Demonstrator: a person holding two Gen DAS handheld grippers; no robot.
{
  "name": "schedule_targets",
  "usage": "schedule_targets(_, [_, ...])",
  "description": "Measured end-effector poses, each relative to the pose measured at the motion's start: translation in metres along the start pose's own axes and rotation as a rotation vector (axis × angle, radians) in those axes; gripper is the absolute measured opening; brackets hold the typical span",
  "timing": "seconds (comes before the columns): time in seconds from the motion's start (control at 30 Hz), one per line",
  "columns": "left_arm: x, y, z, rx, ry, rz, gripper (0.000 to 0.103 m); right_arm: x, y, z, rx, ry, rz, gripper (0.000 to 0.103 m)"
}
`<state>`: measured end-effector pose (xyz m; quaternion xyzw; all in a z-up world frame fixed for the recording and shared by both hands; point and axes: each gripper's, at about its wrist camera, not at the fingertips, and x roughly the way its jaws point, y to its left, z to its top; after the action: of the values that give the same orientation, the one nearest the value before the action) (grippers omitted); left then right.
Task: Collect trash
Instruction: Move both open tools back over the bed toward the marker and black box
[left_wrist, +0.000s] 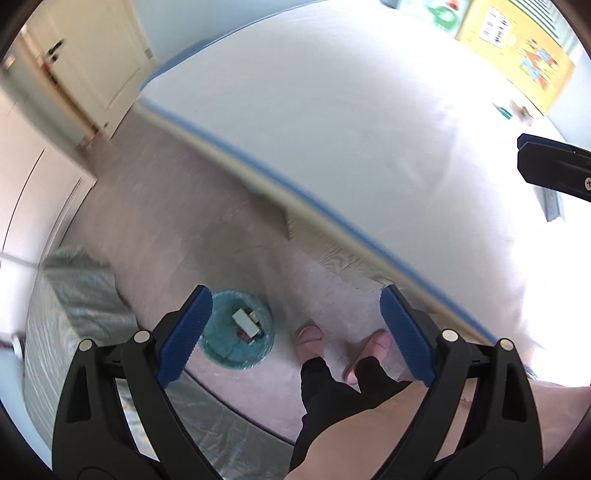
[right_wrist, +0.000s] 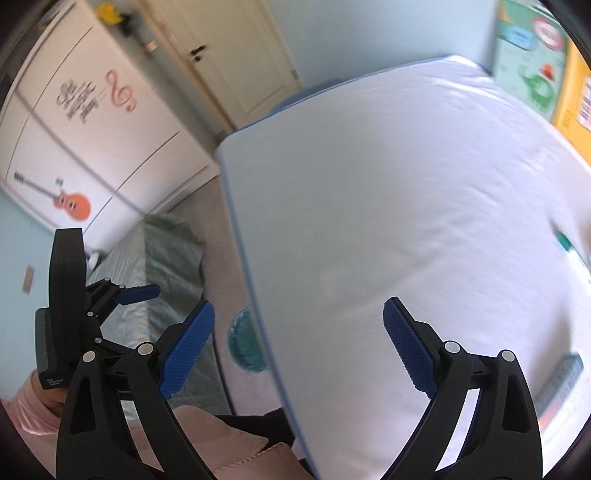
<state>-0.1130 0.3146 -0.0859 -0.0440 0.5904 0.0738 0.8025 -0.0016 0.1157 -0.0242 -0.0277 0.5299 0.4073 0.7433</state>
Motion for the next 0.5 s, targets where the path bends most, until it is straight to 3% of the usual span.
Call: schedule_targets(0.5, [-0.008, -0.132, 0.055, 0.373, -0.076, -0.051, 0.096, -0.106, -0.127, -0.063, 0.257, -0.149, -0.231, 0.092])
